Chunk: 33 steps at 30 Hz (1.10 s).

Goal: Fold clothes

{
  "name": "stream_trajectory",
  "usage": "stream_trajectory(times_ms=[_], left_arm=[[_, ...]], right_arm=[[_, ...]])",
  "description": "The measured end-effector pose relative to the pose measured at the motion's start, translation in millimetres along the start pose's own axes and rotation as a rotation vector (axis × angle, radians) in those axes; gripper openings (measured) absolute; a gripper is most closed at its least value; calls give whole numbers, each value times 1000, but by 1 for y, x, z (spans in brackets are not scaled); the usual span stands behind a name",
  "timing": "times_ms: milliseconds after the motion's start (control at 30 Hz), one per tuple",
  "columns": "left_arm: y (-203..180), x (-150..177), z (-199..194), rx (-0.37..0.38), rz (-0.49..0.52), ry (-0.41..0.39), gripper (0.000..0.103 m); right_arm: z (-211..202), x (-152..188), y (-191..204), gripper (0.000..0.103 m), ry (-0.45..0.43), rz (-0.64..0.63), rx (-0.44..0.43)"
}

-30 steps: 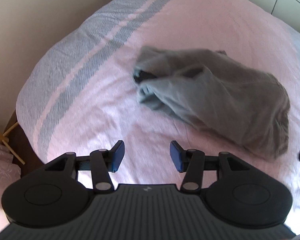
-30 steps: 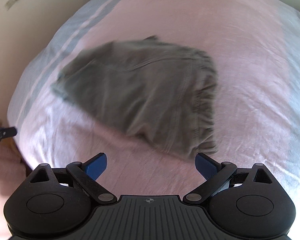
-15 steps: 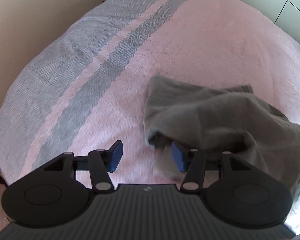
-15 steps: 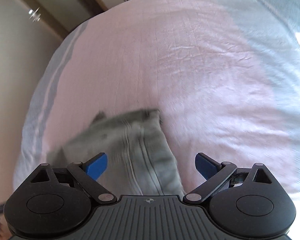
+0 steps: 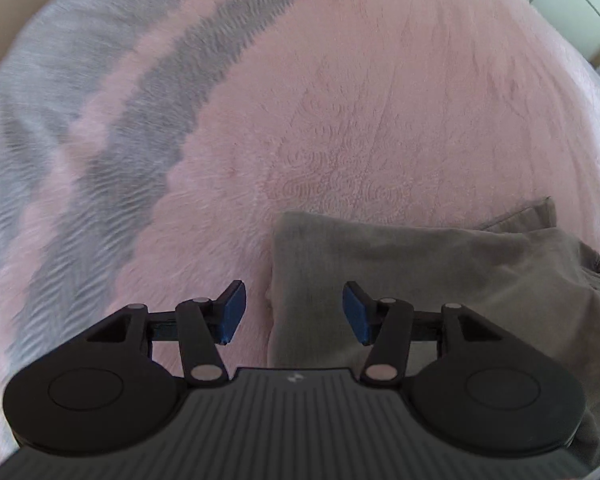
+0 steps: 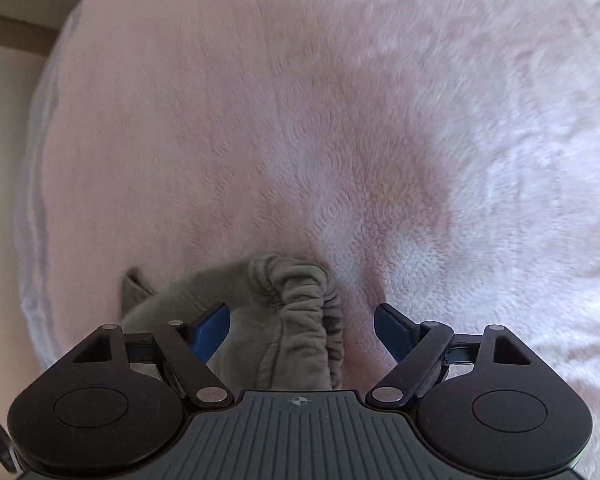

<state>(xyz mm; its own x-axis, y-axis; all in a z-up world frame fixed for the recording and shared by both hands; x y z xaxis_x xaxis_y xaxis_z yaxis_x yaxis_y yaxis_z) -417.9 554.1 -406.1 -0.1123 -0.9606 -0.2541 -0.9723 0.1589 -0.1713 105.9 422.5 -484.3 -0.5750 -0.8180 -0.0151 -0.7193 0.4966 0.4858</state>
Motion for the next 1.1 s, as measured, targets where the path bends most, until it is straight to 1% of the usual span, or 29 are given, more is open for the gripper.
stream_trajectory(times_ms=[67, 100, 133, 167, 200, 233, 267, 300, 333, 400, 433, 500, 533, 633, 700, 767, 833, 867, 900, 967, 1000, 1033, 1067, 1100], left_arm=[[0, -3, 18, 6, -2, 29, 54], [1, -4, 24, 19, -15, 34, 54], [2, -5, 27, 43, -39, 31, 50], [2, -5, 30, 60, -60, 26, 47], [-1, -4, 30, 57, -58, 17, 42], [-6, -3, 28, 40, -33, 5, 34], [-10, -1, 25, 28, -6, -11, 28], [-13, -2, 18, 37, 6, -28, 21], [-13, -4, 10, 65, -4, -44, 18], [-16, -9, -8, 121, -18, -78, 15], [-22, -12, -20, 145, -10, -100, 14], [-43, -23, -49, 176, 46, -165, 14], [-56, -29, -67, 192, 79, -214, 13], [-96, -54, -135, 258, 128, -399, 11], [-121, -67, -194, 301, 151, -560, 11], [-143, -71, -259, 340, 179, -729, 10], [-160, -65, -320, 374, 205, -873, 10], [-168, -58, -349, 387, 221, -942, 10], [-172, -44, -369, 392, 238, -990, 10], [-177, -6, -396, 391, 263, -1039, 10], [-180, 13, -410, 391, 276, -1064, 11], [-182, 32, -423, 391, 289, -1089, 15], [-180, 55, -424, 382, 295, -1069, 17], [-173, 84, -411, 364, 290, -993, 21]], right_arm=[[9, 2, 0, 82, 29, -23, -17], [10, 6, 1, 81, 34, -34, -30], [8, 10, 2, 64, 28, -45, -32], [7, 14, 3, 52, 22, -56, -33], [4, 18, 3, 46, 12, -63, -37], [-3, 23, 1, 35, -18, -56, -53], [-13, 28, -2, 28, -57, -37, -76], [-26, 32, -4, 26, -95, -17, -99], [-39, 35, -5, 24, -134, -1, -121], [-73, 41, 0, 22, -215, -4, -157], [-94, 42, 5, 21, -261, -31, -160], [-139, 41, 17, 20, -356, -87, -162], [-164, 40, 23, 20, -409, -117, -165], [-253, 40, 49, 19, -613, -228, -180], [-319, 46, 66, 19, -758, -304, -192], [-384, 63, 81, 19, -901, -377, -221], [-445, 97, 95, 19, -1049, -461, -242], [-474, 116, 97, 19, -1119, -503, -256], [-501, 135, 98, 19, -1187, -550, -270], [-543, 181, 92, 20, -1309, -672, -289], [-556, 207, 85, 20, -1350, -738, -261], [-562, 233, 73, 21, -1358, -772, -215], [-569, 258, 61, 24, -1365, -806, -170], [-572, 284, 47, 26, -1360, -835, -120]])
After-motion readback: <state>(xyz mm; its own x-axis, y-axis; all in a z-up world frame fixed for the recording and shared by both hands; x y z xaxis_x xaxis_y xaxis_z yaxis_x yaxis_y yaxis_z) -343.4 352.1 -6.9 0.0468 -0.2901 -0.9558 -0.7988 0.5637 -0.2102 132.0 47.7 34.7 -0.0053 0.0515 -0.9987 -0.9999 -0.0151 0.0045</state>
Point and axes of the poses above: each gripper's, at about its wrist camera, not at the fingertips, and z roughly the way its jaws point, y to its left, x to its underside, the point moved 1 cm from there along z, roughly the way its jaws point, and after that the axes turned 5 degrees about -z, right-handed, at the moved point
